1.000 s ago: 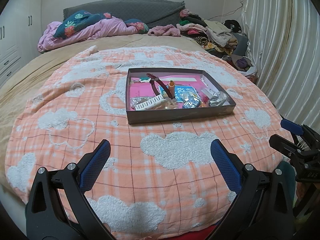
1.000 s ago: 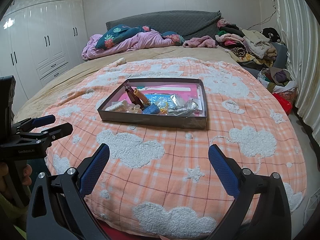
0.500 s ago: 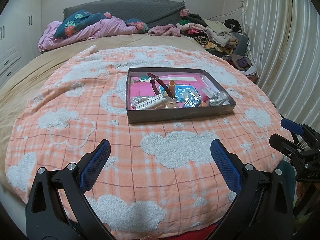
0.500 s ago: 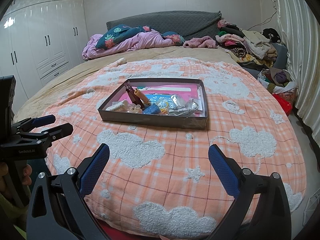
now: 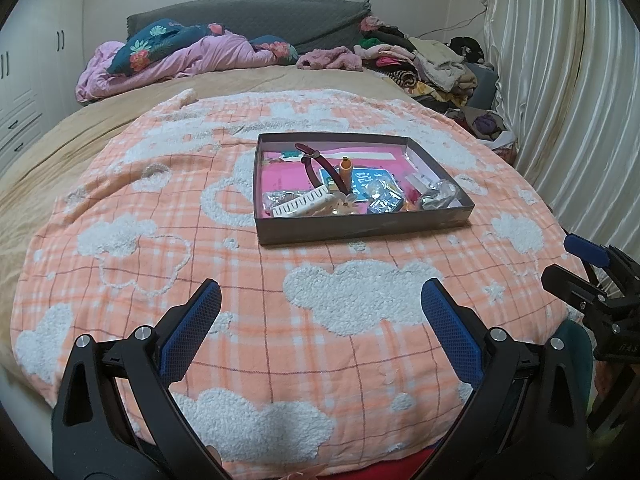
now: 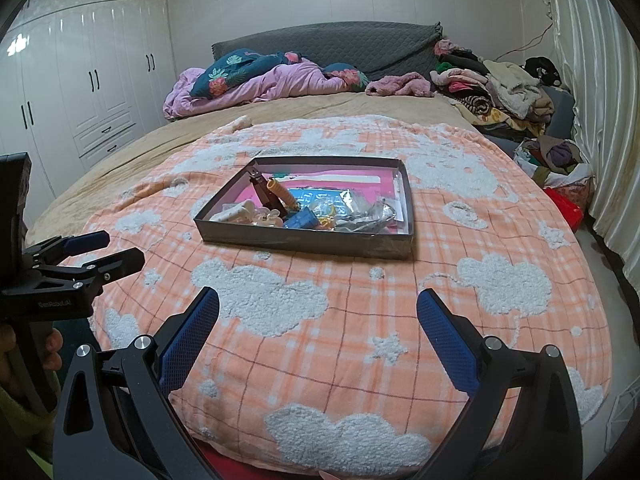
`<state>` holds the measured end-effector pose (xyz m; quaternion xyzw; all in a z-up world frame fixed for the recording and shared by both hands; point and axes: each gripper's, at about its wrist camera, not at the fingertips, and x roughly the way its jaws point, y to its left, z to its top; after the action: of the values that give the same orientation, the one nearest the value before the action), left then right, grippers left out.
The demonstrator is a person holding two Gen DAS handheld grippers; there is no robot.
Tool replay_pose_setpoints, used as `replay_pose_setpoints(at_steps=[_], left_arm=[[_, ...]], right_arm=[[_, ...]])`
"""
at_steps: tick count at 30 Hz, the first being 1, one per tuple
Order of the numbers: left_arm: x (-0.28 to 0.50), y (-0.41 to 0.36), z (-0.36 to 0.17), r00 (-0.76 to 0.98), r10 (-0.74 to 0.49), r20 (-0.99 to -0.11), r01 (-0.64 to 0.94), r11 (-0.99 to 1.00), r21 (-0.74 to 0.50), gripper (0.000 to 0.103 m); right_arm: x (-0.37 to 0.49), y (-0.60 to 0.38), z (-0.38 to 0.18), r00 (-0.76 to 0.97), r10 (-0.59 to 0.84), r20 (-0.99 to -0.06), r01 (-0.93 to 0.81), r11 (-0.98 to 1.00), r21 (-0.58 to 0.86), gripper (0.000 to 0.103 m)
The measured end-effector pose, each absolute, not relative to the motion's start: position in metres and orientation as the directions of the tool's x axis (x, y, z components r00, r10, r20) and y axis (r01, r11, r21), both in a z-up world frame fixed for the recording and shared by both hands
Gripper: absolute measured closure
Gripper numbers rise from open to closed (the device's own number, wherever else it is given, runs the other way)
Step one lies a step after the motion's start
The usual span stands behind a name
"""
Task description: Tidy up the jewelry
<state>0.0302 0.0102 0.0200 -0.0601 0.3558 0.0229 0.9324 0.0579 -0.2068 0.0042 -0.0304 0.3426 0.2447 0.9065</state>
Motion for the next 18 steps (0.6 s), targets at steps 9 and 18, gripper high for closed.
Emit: replay_pose_setpoints(at_steps=[9, 18], left_arm=[[0.029, 0.014, 0.018, 0.744, 0.005, -0.668, -0.08, 0.993, -0.082, 0.009], [0.046, 0.024, 0.007, 0.728, 0.018, -0.685, -0.116, 0.988, -0.098, 0.009]], right_arm=[[0.061, -0.212, 0.008, 0.657, 0.412, -0.632, -0.451, 0.886, 0.109, 0.004], [0.088, -0.227, -0.005, 0.677, 0.362, -0.641, -0.387, 0.916, 0.109, 0.004]])
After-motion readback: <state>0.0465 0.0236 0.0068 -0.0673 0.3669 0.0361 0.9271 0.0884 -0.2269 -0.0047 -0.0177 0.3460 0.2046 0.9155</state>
